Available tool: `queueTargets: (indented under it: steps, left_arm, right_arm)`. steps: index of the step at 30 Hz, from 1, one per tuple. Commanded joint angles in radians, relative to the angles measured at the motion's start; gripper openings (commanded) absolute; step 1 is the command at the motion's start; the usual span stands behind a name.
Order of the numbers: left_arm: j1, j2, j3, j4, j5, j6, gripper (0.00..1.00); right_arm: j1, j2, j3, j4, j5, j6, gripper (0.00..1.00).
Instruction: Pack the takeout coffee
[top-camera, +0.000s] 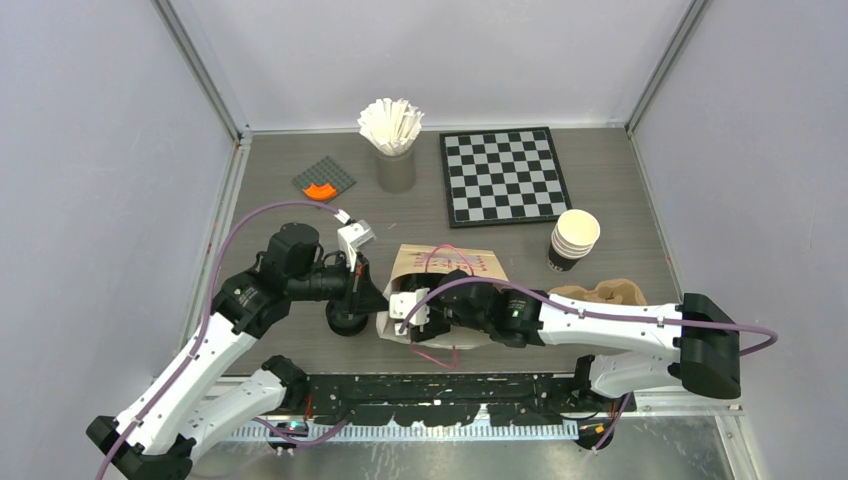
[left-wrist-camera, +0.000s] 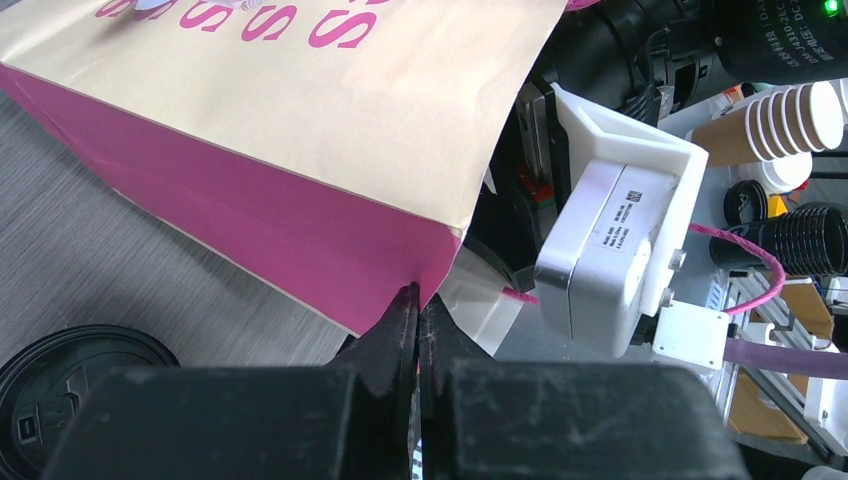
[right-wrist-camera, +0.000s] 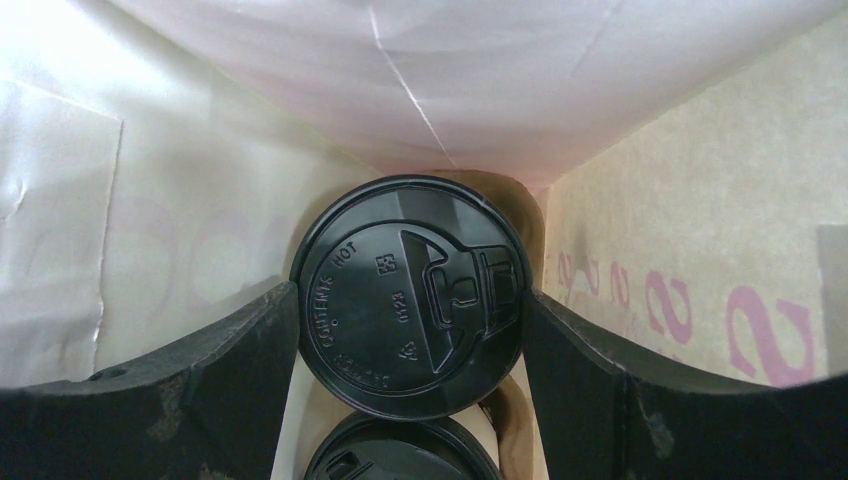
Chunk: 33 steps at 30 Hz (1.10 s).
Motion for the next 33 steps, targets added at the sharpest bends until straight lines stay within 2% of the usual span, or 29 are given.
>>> queueTargets:
  steps: [1,33]
  left_arm:
    - [-0.003,-0.003,0.033,0.015,-0.003,-0.017,0.00]
    - [-0.003,0.072,0.077,-0.013,-0.030,-0.120,0.00]
  right_arm:
    - [-0.010,0.012,0.010,0.004,0.028,0.003,0.77]
    - [-0.013,-0.018,0.028,-0.071,0.028,-0.024,0.77]
